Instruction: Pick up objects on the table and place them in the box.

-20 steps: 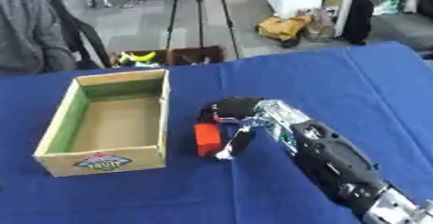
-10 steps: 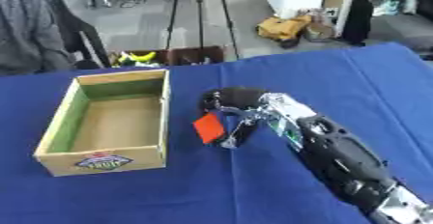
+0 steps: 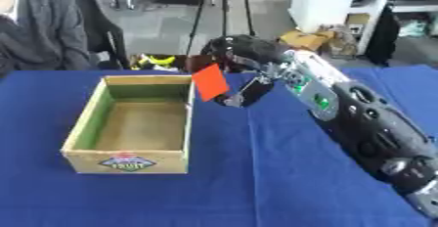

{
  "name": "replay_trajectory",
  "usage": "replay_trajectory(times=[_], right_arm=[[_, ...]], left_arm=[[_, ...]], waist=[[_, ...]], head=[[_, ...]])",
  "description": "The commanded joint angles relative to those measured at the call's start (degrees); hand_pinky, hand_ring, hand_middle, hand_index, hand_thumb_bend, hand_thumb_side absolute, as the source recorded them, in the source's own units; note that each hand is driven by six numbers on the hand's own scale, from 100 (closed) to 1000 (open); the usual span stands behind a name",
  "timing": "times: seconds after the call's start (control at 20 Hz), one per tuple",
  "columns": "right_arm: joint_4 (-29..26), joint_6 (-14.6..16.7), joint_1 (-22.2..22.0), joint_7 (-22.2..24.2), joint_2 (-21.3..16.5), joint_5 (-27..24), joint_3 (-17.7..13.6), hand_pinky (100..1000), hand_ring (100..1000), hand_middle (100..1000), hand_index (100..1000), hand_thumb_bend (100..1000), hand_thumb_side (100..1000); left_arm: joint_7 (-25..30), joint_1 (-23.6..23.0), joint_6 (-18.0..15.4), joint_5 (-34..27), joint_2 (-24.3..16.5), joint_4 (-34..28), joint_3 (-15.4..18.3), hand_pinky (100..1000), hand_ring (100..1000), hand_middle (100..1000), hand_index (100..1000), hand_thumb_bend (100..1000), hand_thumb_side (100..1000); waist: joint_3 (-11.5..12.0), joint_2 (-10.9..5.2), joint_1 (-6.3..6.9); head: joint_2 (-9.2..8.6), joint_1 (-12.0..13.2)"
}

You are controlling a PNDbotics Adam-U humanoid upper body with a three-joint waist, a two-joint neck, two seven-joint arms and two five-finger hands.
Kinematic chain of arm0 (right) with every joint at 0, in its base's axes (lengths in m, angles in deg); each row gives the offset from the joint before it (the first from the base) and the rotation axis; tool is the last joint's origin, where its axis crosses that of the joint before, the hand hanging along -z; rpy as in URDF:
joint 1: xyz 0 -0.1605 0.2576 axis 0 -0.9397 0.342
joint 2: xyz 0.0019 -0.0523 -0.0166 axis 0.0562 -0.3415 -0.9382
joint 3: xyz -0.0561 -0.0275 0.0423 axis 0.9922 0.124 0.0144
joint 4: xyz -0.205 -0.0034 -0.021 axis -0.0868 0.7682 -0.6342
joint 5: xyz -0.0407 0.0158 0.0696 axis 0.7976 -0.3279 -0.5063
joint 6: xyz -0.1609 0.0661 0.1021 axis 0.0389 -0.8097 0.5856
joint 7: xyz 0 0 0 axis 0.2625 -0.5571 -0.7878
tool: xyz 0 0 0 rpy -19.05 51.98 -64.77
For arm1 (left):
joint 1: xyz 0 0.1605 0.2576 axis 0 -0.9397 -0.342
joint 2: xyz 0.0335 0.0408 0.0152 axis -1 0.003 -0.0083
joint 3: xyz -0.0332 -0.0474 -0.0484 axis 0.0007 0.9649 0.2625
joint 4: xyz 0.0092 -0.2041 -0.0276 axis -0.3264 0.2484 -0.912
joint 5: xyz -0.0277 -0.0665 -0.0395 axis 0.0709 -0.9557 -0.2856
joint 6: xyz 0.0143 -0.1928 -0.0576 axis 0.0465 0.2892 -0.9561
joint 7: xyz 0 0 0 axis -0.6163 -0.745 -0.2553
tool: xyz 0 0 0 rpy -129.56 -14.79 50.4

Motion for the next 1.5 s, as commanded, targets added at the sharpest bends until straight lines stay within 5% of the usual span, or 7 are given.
replay_trajectory(times=[0.05,0.45,0.65,0.85,1.0,1.35,1.5], right_arm=[[0.81,0.53,1.46,0.29,-1.84,1.04,-0.82,759,908,816,410,100,216],[8.36,6.27,3.1,2.68,2.02,5.69,1.81,769,941,825,433,100,245],[11.19,10.1,3.02,4.85,4.49,8.79,3.32,776,954,838,594,100,298],[12.72,13.61,2.87,5.3,5.59,10.08,3.29,782,956,849,869,267,749],[12.38,13.9,3.15,3.03,5.44,9.88,2.56,778,947,849,916,405,870],[8.54,10.2,3.72,-2.42,4.56,7.33,1.97,771,929,851,915,501,934],[5.63,8.42,3.76,-3.43,3.9,5.46,1.72,769,927,852,893,467,796]], left_arm=[[1.15,2.08,0.13,-0.59,0.03,-2.01,-1.15,536,814,646,666,100,961],[3.56,3.97,0.81,-2.16,2.15,-3.58,-3.27,536,813,645,666,100,959],[3.87,4.18,0.91,-2.38,2.61,-3.8,-3.36,536,813,645,665,100,960],[3.85,4.31,0.92,-2.41,2.75,-3.88,-3.26,535,812,645,665,100,960],[3.76,4.42,0.91,-2.34,2.76,-3.88,-3.18,535,812,645,665,100,960],[3.61,4.41,0.85,-2.21,2.68,-3.84,-3.06,534,812,644,665,100,959],[3.43,4.38,0.73,-2.18,2.55,-3.94,-2.84,532,811,644,665,100,957]], waist=[[2.17,-0.36,-0.19],[7.32,1.45,0.37],[7.46,1.88,0.5],[7.09,2.05,0.46],[6.7,2.07,0.31],[5.89,1.93,0.28],[5.1,1.87,0.34]], head=[[-1.97,-2.55],[-3.63,-8.34],[-3.55,-9.04],[-3.59,-8.92],[-3.8,-8.81],[-3.9,-8.42],[-4.03,-7.92]])
